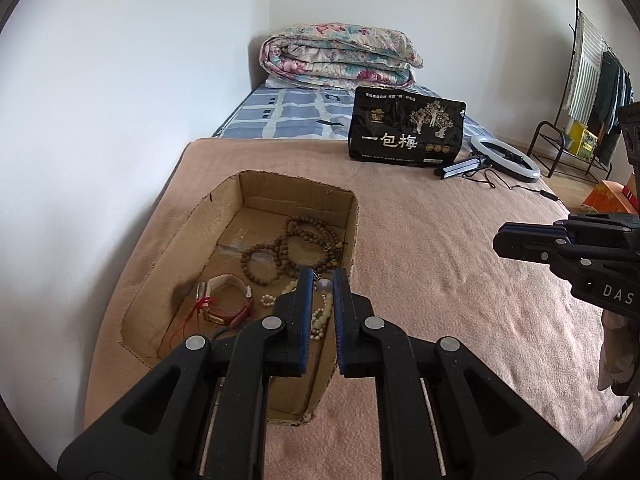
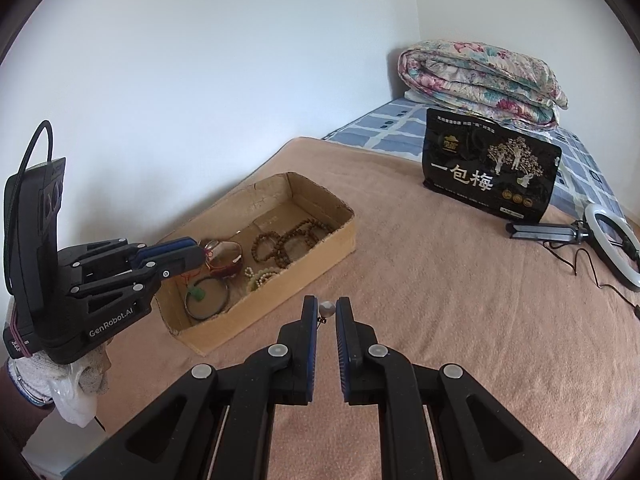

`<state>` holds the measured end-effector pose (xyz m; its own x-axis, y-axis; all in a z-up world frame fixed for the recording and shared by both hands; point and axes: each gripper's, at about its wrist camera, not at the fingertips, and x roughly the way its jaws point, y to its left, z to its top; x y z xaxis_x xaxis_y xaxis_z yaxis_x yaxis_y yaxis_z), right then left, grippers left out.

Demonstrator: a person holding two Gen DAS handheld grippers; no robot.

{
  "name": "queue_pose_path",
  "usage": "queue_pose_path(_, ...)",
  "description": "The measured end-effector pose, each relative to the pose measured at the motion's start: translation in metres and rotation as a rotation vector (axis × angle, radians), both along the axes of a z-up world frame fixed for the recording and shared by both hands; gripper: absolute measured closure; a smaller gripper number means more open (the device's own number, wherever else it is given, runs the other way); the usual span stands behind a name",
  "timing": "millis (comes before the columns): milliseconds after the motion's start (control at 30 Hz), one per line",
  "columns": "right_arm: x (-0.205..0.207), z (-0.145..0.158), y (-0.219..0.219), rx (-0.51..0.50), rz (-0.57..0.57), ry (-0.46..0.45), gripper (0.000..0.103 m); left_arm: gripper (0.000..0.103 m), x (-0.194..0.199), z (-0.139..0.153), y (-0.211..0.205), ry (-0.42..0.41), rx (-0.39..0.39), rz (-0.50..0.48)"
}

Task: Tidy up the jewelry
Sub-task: 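Carry both pearl earrings in the two tools over the box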

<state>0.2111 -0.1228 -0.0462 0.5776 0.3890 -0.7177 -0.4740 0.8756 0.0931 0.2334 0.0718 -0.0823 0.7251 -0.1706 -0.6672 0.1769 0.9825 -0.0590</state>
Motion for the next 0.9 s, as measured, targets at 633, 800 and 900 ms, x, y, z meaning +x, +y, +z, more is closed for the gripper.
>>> queue_pose_path(633, 0.040, -0.013, 0.076, -0.047, 0.085, 0.013, 0.096, 0.095, 0.004, -0.011, 0.032, 0.012, 0.022, 0.044)
queue_pose_path(800, 0.050, -0.015, 0.089, -0.051, 0.094, 0.020, 0.096, 0.095, 0.005, -0.013, 0.041, 0.016, 0.009, 0.055)
queue_pose_path(900, 0.055, -0.016, 0.096, -0.049, 0.096, 0.025, 0.096, 0.095, 0.006, -0.013, 0.046, 0.016, 0.001, 0.064)
